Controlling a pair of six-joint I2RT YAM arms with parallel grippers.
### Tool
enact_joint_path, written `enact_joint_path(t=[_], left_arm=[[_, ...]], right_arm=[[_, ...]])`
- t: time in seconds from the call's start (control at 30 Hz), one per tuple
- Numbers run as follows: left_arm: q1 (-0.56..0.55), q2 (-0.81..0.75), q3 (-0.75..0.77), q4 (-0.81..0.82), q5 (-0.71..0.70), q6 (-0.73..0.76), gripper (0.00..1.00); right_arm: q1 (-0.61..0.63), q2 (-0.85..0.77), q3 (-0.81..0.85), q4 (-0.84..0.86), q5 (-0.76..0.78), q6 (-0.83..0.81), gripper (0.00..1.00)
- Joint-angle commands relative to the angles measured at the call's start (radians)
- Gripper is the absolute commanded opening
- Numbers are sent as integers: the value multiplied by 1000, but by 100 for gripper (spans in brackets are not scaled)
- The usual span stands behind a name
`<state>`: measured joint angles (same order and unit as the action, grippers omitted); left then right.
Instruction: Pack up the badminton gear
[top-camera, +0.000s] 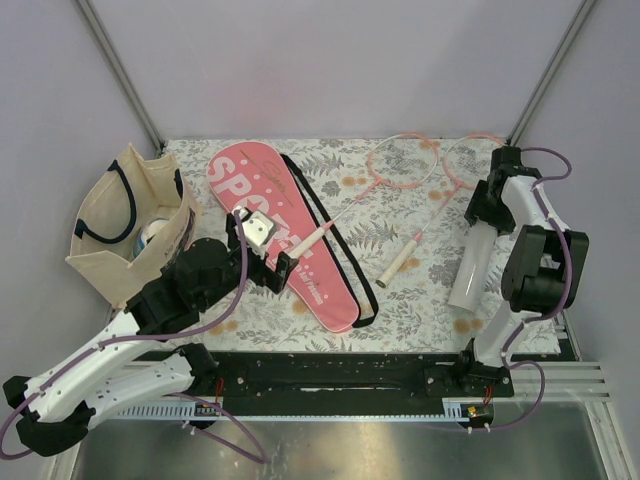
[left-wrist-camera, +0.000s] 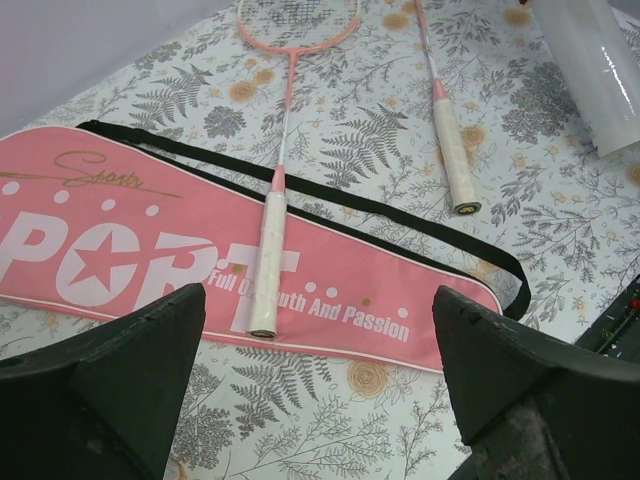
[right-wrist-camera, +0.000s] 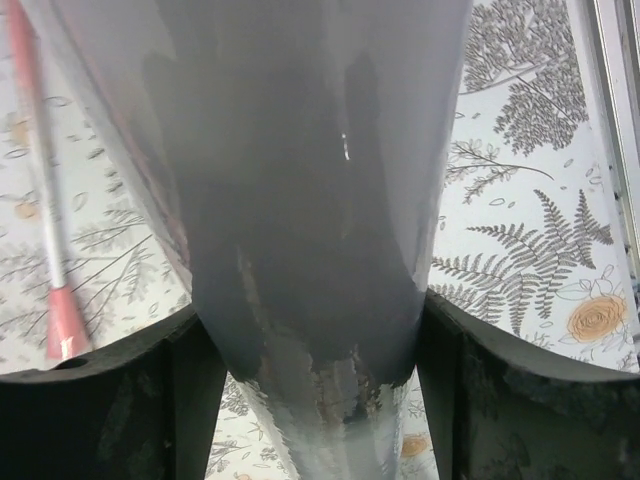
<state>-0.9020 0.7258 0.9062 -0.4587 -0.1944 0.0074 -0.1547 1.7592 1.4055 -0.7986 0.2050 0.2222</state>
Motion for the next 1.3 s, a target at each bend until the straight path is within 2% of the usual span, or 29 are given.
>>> enact_joint_path(t=[0.0, 0.1, 0.23, 0.63, 0.87, 1.07, 1.2, 1.27], left_arm=[[3, -19, -7, 71, -57, 31, 99], [3, -14, -13, 69, -91, 39, 99], [3, -6, -16, 69, -108, 49, 99], [2, 27, -23, 61, -175, 60, 99], [5, 107, 0, 29, -201, 40, 99], [21, 351, 212, -204, -162, -82, 95], [43, 444, 285, -227, -128, -119, 94], [89, 523, 344, -242, -105, -139, 92]], right_arm=[[-49, 65, 81, -51, 51, 43, 78], [-66, 103, 92, -51, 102, 58, 84], [-72, 121, 104, -45, 99, 71, 87], [-72, 53, 92, -33, 94, 52, 84], [-71, -29, 96, -54, 96, 20, 82], [-39, -185, 70, -33, -68, 19, 80], [38, -302, -11, 35, -196, 45, 78], [87, -361, -63, 76, -252, 48, 78]])
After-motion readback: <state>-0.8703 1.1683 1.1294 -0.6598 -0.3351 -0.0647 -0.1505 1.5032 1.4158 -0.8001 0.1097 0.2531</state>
